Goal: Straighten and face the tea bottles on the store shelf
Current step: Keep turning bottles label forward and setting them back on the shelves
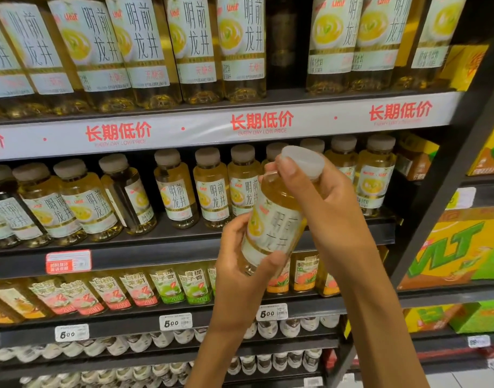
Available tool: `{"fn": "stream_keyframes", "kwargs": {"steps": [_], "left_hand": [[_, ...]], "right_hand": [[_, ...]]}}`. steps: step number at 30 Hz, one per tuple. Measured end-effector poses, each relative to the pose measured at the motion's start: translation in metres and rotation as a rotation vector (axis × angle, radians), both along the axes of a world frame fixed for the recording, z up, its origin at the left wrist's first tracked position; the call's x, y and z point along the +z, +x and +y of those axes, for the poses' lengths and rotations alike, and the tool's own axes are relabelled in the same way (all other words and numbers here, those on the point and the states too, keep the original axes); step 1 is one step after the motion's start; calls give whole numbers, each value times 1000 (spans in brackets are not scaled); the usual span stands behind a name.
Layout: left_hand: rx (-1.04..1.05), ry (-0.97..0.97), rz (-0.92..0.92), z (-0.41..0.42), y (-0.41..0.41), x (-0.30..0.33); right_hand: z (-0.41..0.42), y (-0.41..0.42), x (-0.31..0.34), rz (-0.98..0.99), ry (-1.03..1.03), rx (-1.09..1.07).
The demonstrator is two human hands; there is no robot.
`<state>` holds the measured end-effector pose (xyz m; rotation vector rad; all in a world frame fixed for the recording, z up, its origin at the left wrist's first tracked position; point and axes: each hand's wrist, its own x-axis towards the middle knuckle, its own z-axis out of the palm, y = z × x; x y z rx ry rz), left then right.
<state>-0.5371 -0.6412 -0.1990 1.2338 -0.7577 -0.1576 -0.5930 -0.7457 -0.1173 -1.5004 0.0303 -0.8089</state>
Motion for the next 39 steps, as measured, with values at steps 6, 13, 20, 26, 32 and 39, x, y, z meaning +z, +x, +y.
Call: {"fn": "stream_keyframes", "kwargs": {"steps": [6, 13, 20, 26, 32, 39], "left_hand": [[-302, 97, 336, 16, 4, 3], [-210, 191, 297, 19, 9, 0], [-293, 146, 251, 21, 10, 2], [-603, 86, 326, 26, 6, 3], [-277, 103, 188, 23, 3, 14], [-264, 145, 99, 19, 2, 17]], "right_hand": [[-14, -3, 2, 83, 10, 331], [-8, 4, -4, 38, 95, 236], [-11, 6, -6, 7, 12, 246], [-10, 10, -1, -128, 226, 608], [-11, 8, -3, -53, 100, 327], [-9, 10, -1, -70, 89, 244]]}}
